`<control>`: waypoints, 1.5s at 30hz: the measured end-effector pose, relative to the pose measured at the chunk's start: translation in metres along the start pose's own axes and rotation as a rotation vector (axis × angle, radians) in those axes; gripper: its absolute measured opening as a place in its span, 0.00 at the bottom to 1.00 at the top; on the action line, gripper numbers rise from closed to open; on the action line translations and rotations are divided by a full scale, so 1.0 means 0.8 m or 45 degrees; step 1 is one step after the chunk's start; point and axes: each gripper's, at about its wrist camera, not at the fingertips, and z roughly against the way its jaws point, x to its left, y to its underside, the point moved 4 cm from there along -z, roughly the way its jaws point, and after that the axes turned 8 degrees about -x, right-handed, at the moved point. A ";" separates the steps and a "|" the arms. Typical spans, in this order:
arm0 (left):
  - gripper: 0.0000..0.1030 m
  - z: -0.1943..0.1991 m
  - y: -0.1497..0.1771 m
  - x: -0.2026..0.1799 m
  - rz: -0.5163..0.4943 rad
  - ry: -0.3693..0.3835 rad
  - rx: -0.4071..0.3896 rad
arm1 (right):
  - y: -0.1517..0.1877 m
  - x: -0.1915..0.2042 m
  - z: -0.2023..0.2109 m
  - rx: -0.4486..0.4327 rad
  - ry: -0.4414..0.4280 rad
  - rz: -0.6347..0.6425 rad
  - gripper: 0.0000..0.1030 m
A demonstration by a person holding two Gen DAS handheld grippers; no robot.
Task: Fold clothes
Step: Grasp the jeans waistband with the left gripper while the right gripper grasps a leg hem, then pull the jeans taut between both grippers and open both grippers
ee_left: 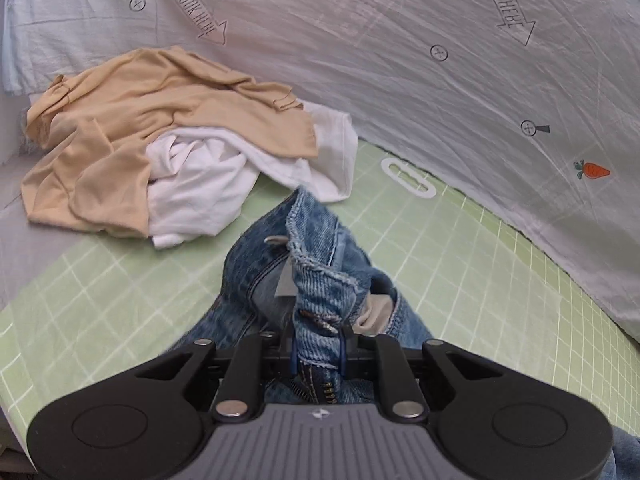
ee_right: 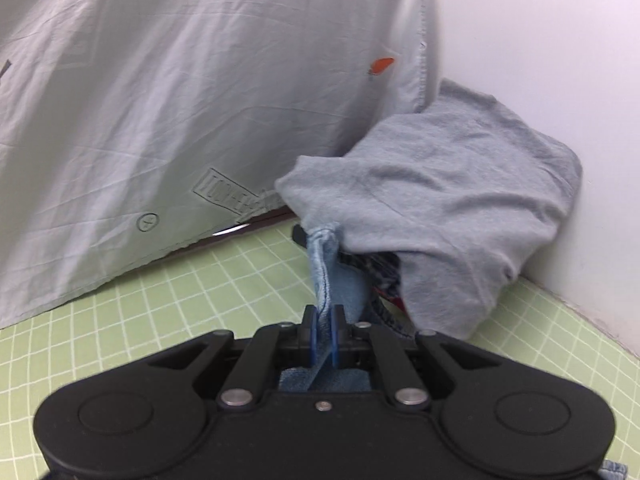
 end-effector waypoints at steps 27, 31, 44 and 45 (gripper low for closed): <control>0.63 0.021 -0.044 -0.001 -0.148 0.138 0.024 | 0.065 -0.027 0.017 0.179 0.030 0.015 0.07; 0.67 -0.005 -0.057 -0.007 -0.161 0.103 -0.003 | 0.062 -0.023 0.016 0.183 0.025 0.020 0.07; 0.23 -0.059 -0.076 -0.028 -0.200 0.117 -0.040 | 0.045 -0.011 0.008 0.173 -0.004 0.109 0.07; 0.22 -0.059 -0.082 -0.027 -0.186 0.128 -0.053 | 0.040 -0.009 0.007 0.165 -0.010 0.121 0.07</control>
